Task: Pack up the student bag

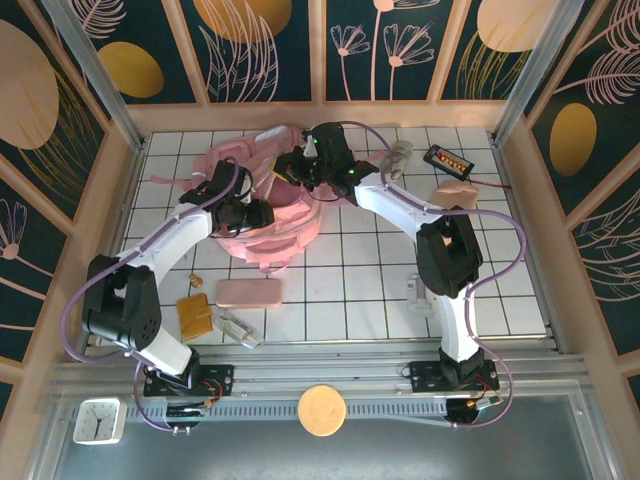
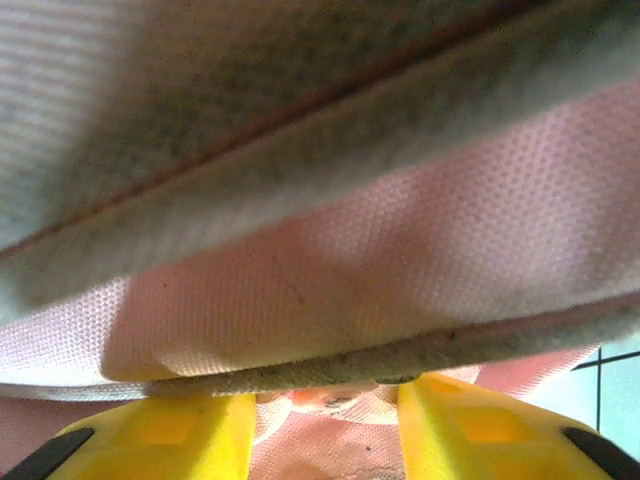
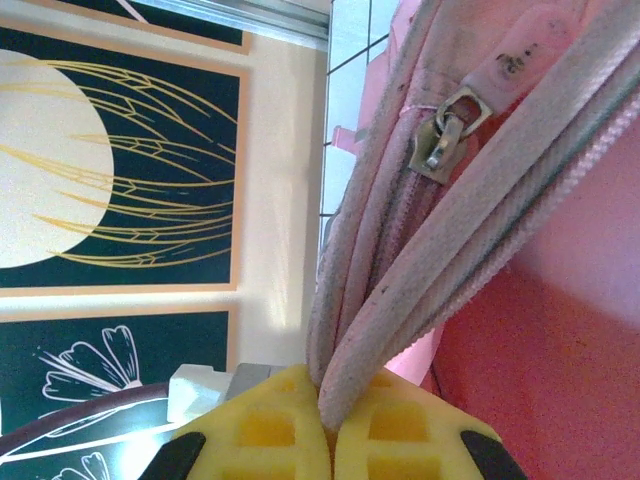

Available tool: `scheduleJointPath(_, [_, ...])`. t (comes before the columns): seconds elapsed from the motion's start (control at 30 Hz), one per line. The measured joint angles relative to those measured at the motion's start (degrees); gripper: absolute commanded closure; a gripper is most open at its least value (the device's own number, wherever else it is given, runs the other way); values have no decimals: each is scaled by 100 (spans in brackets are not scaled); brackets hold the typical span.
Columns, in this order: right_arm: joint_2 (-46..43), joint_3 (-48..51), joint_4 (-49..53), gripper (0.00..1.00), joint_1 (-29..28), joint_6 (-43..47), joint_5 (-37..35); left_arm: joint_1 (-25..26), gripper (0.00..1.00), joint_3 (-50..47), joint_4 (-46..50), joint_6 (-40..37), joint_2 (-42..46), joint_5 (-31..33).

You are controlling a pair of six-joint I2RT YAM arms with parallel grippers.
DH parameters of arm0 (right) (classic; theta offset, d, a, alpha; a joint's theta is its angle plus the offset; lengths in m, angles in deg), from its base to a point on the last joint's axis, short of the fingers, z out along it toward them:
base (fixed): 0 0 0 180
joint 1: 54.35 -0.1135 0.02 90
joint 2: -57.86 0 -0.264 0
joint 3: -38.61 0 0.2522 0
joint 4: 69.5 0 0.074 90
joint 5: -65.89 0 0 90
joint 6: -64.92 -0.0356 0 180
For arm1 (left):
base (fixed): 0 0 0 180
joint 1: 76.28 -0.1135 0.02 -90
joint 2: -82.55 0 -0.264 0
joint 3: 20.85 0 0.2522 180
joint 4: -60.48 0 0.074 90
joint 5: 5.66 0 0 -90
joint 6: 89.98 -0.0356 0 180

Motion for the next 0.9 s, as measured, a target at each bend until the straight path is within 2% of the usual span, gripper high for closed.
scheduleJointPath(0.13, [9,0,-42,100,2,-4,-15,0,67,179,116,-4,-157,15])
scheduleJointPath(0.3, [9,0,-74,100,0,-33,-15,0,86,219,120,-81,-216,61])
scheduleJointPath(0.4, [11,0,-79,100,0,-44,-15,15,92,278,164,-136,-264,153])
scheduleJointPath(0.6, [13,0,-76,100,0,-39,-15,37,100,393,334,-240,-315,339])
scheduleJointPath(0.77, [9,44,-66,100,9,70,-37,52,100,398,514,-358,-195,514])
scheduleJointPath(0.9, [-90,337,-122,100,98,205,-52,-24,100,151,625,-461,245,638])
